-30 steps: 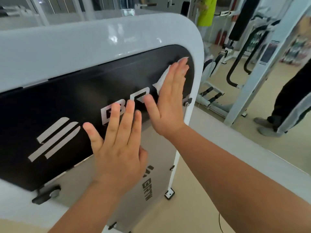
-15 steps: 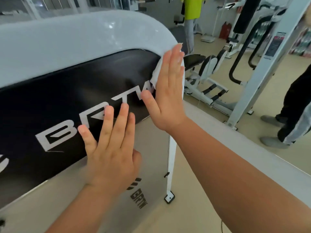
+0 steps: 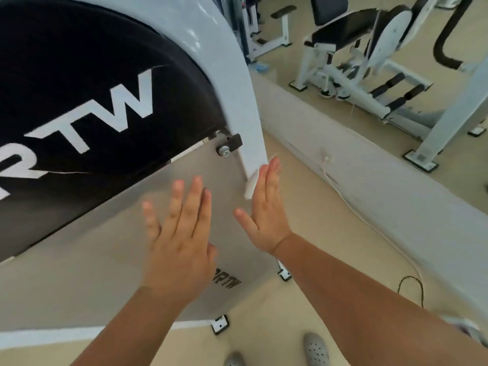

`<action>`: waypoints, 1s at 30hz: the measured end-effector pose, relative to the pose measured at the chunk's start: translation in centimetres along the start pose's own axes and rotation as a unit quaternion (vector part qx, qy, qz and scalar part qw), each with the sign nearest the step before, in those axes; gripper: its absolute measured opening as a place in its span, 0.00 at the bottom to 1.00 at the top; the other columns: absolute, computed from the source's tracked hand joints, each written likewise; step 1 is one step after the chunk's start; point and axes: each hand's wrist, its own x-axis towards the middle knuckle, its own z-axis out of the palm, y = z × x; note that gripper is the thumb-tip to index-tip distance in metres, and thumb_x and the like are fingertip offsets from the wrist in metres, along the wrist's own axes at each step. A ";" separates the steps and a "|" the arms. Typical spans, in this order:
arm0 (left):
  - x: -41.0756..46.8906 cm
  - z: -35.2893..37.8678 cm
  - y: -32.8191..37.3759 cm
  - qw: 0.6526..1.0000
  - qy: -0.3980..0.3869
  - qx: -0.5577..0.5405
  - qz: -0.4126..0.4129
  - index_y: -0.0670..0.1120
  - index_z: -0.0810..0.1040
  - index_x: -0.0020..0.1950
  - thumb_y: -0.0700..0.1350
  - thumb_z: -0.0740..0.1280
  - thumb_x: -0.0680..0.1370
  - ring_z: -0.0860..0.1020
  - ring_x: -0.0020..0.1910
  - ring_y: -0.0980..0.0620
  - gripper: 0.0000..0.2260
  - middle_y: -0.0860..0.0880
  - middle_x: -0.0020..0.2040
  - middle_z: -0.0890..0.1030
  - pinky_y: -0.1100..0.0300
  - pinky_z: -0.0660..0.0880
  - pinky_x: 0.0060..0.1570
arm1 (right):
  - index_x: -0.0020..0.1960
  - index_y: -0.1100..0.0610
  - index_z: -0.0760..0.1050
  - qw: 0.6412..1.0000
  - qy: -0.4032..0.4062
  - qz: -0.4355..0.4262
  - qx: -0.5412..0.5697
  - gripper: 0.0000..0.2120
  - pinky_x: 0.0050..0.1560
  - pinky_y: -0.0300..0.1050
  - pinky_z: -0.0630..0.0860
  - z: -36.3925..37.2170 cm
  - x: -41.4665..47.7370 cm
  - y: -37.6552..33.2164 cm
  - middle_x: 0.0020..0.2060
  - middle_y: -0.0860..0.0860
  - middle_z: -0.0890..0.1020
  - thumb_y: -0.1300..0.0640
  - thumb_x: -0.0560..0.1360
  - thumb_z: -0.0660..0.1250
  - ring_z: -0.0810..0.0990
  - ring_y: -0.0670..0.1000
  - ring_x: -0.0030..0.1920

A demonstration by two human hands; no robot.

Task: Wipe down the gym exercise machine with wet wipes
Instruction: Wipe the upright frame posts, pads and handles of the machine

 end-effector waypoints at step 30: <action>-4.8 19.6 10.0 0.971 -0.087 -0.017 0.221 0.39 0.61 0.79 0.46 0.65 0.67 0.50 0.82 0.41 0.41 0.42 0.83 0.55 0.34 0.38 0.76 | 0.81 0.64 0.35 0.972 0.050 0.216 0.078 0.48 0.82 0.59 0.39 16.0 -13.0 15.2 0.81 0.58 0.33 0.27 0.80 0.40 0.30 0.54 0.81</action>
